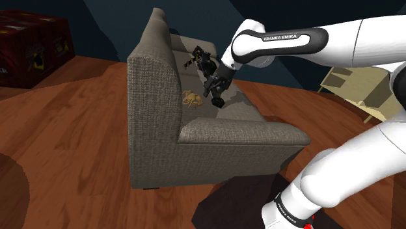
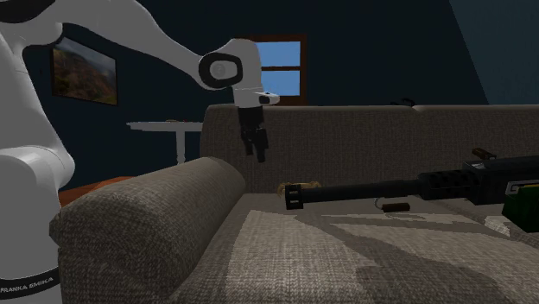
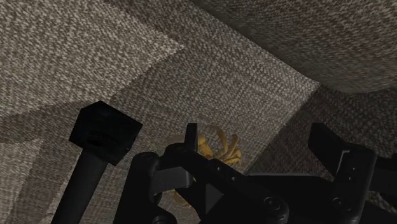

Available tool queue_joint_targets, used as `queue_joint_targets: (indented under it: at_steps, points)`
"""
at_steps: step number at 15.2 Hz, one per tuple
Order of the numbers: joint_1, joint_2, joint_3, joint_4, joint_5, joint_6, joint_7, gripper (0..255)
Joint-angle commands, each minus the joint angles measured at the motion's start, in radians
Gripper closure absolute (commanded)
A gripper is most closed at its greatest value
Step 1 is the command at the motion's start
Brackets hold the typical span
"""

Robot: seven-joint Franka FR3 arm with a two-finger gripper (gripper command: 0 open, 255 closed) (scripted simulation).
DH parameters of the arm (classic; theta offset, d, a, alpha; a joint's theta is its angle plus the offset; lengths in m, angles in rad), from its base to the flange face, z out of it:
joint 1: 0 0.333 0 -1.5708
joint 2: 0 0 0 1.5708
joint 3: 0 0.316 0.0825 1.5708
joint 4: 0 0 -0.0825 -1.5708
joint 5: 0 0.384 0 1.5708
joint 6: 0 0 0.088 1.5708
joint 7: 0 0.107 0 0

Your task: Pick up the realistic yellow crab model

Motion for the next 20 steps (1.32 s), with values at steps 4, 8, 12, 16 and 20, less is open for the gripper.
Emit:
queue_joint_targets:
  at_steps: [4, 8, 12, 16, 20]
  points:
    - [0.000, 0.192, -0.004, 0.124, 0.033, 0.075, 0.004, 0]
    - [-0.001, 0.346, -0.005, 0.242, 0.059, 0.116, 0.006, 0]
    - [-0.003, 0.414, -0.003, 0.277, 0.073, 0.150, 0.001, 0]
    - [-0.003, 0.437, -0.001, 0.252, 0.083, 0.197, -0.013, 0]
    - [-0.003, 0.447, 0.000, 0.242, 0.087, 0.216, -0.019, 255]
